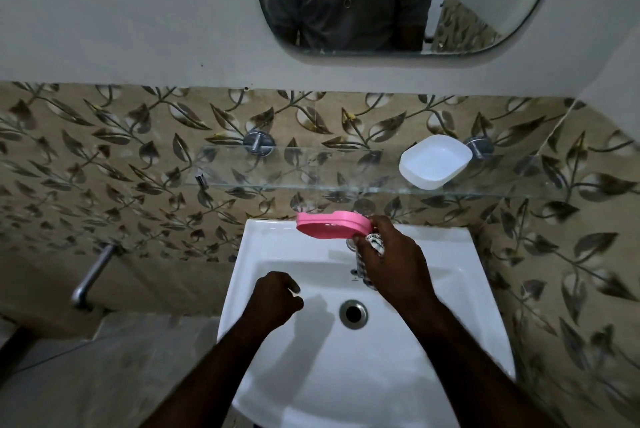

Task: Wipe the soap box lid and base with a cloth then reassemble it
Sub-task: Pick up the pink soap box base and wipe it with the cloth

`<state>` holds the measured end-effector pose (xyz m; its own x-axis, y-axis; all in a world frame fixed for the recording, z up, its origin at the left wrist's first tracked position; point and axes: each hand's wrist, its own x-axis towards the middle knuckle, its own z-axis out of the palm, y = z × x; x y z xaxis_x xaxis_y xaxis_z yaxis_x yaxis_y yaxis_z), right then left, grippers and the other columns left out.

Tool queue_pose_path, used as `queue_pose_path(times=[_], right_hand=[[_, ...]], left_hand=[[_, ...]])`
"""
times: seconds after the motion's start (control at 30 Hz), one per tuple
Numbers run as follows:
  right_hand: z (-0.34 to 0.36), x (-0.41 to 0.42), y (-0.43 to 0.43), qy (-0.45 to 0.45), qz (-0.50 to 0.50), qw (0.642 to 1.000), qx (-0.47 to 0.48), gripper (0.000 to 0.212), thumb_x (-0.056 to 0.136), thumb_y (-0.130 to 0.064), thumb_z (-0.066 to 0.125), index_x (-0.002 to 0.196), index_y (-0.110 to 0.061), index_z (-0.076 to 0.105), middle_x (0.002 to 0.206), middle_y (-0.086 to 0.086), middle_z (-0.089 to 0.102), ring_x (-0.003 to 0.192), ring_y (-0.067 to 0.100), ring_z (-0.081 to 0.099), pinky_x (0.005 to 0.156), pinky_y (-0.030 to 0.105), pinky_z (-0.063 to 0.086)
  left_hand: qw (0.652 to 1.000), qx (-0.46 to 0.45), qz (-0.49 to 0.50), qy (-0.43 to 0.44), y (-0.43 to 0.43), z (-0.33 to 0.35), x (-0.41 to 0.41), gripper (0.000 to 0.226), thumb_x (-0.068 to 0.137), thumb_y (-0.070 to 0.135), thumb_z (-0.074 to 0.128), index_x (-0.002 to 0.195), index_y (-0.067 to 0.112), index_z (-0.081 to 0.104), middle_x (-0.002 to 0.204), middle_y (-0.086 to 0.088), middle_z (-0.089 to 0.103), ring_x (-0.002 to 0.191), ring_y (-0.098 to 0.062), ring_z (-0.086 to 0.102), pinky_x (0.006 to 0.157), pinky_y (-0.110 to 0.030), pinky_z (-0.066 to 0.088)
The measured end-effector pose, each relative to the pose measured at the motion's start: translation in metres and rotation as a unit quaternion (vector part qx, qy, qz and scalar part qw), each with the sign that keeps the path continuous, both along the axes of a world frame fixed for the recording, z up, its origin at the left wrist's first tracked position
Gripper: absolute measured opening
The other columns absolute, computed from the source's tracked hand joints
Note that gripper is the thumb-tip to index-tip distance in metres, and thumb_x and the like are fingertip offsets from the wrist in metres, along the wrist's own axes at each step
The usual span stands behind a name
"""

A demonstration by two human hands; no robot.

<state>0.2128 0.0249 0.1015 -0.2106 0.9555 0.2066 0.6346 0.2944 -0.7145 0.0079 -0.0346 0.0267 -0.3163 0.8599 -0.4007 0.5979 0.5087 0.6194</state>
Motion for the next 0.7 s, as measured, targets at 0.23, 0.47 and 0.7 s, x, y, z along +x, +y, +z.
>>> queue_pose_path(times=[0.23, 0.47, 0.7], right_hand=[[0.002, 0.002, -0.001, 0.013, 0.016, 1.0, 0.009, 0.023, 0.089, -0.042, 0.058, 0.109, -0.031, 0.054, 0.08, -0.008, 0.068, 0.076, 0.022, 0.067, 0.066, 0.039, 0.055], [-0.006, -0.006, 0.001, -0.01, 0.026, 0.996, 0.09, 0.028, 0.087, -0.036, 0.062, 0.113, -0.029, 0.061, 0.105, -0.008, 0.07, 0.091, 0.021, 0.067, 0.073, 0.036, 0.054], [-0.01, -0.012, 0.007, -0.064, 0.047, 0.989, 0.126, 0.026, 0.086, -0.031, 0.066, 0.111, -0.028, 0.061, 0.104, -0.006, 0.07, 0.088, 0.024, 0.068, 0.066, 0.034, 0.053]], left_hand=[[0.984, 0.021, 0.074, -0.163, -0.003, -0.002, -0.004, 0.068, 0.075, 0.023, 0.082, 0.134, 0.013, 0.051, 0.136, -0.01, 0.053, 0.107, -0.02, 0.062, 0.067, -0.02, 0.05], [0.99, 0.04, 0.036, -0.131, -0.001, -0.001, -0.012, 0.045, 0.075, 0.028, 0.081, 0.115, 0.017, 0.064, 0.105, 0.0, 0.065, 0.085, -0.017, 0.065, 0.064, -0.022, 0.048], [0.984, 0.083, 0.063, -0.146, -0.001, -0.003, -0.017, 0.04, 0.076, 0.023, 0.08, 0.111, 0.022, 0.062, 0.116, -0.006, 0.066, 0.084, -0.017, 0.066, 0.069, -0.026, 0.05]])
